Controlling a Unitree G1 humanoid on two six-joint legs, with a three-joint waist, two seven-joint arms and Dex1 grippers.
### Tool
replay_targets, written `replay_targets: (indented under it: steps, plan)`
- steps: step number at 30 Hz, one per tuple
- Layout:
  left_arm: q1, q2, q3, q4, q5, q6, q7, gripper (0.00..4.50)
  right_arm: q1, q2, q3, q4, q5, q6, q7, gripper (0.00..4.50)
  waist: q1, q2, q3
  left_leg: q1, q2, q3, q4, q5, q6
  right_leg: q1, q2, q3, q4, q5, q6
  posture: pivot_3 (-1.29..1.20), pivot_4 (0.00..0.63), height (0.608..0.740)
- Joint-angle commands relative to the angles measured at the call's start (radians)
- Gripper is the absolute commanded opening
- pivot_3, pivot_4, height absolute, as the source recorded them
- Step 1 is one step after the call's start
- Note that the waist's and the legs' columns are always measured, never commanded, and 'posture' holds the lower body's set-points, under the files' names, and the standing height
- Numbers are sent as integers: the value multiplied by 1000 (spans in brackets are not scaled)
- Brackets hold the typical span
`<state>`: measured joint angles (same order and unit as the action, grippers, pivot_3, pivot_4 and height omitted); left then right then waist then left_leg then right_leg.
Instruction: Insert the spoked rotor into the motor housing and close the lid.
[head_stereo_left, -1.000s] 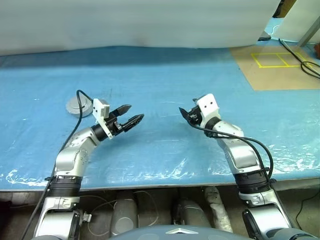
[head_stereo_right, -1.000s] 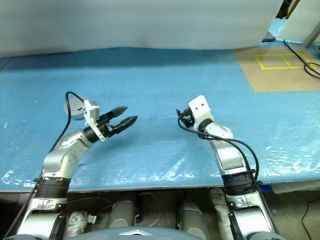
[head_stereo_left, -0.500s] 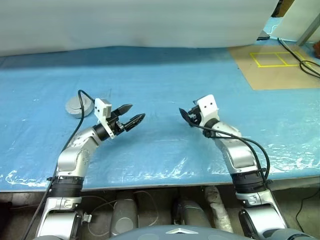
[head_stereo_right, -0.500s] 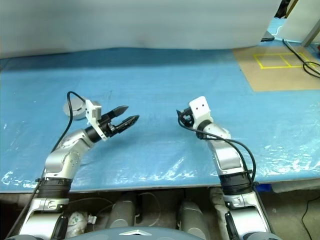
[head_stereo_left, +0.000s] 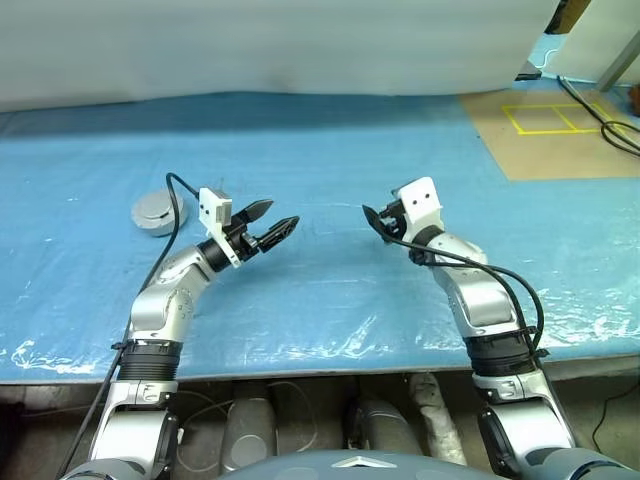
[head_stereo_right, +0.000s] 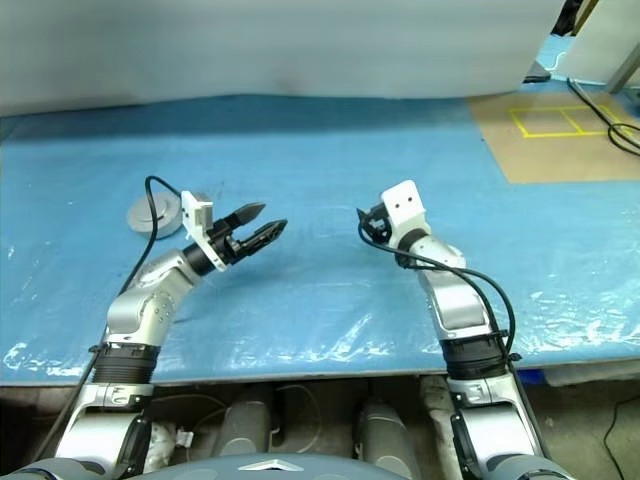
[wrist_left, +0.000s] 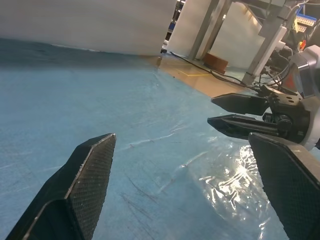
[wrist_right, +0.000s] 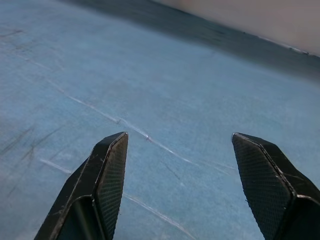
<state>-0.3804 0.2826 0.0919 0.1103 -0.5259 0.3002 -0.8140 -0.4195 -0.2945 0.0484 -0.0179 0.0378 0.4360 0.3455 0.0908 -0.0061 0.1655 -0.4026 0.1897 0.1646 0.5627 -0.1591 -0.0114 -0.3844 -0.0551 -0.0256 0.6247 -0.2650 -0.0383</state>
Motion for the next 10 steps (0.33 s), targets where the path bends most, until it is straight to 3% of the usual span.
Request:
replay_targets:
  steps: [1,10]
  plan:
    - [-32,-2,15,-3,1,-35,1,4482,-4,-1,-16,-55,2,3,-14,3464,0,0,0,0,0,0,0,0,0,0,0,0,0,0,0,0,150,740]
    - [-55,1,7,23,4,-44,-17,4482,4,-13,-18,-65,-2,3,-21,3464,1,0,0,0,0,0,0,0,0,0,0,0,0,0,0,0,150,740]
